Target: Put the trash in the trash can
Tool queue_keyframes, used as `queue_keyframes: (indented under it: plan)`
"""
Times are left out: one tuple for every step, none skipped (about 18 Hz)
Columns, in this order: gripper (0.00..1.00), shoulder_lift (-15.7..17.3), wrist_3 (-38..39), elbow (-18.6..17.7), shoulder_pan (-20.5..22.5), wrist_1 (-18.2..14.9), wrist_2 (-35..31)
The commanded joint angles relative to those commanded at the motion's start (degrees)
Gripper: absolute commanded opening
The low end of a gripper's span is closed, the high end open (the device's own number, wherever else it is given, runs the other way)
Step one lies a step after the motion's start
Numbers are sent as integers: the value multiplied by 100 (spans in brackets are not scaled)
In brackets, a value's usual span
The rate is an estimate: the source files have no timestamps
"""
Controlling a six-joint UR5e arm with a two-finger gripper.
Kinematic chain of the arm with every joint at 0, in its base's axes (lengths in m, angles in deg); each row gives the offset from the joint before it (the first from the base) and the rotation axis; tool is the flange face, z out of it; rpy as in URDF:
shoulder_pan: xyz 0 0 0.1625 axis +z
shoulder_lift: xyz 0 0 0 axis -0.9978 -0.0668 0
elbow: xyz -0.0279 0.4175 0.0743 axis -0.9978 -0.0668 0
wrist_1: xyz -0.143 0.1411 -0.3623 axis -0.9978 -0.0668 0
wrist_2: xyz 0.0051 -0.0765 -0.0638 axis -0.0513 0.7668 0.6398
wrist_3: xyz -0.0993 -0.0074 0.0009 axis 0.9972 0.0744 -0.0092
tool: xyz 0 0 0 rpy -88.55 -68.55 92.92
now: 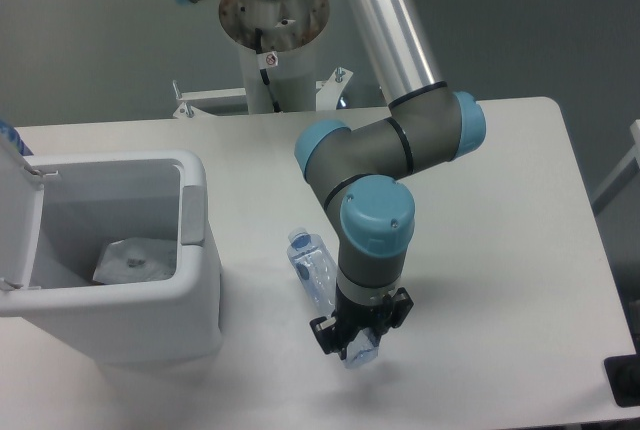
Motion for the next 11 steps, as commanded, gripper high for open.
queue_keyframes:
  plan:
    - [54, 9, 0, 0, 0, -9, 0]
    - [54, 9, -9, 0, 0, 0, 0]
    - [53, 9, -17, 18, 0, 0, 0]
    - [53, 9, -52, 44, 0, -9, 0]
    - [52, 9, -61, 44, 0, -9, 0]
    - [52, 18, -79, 44, 9, -9, 0]
    - [52, 52, -97, 62, 35, -9, 9]
    - [52, 88, -149, 70, 79, -9, 9]
    - [52, 105, -202, 70, 88, -9, 26]
    - [52, 123, -228, 70, 97, -17, 87]
    - [52, 149, -237, 70, 114, -9, 114]
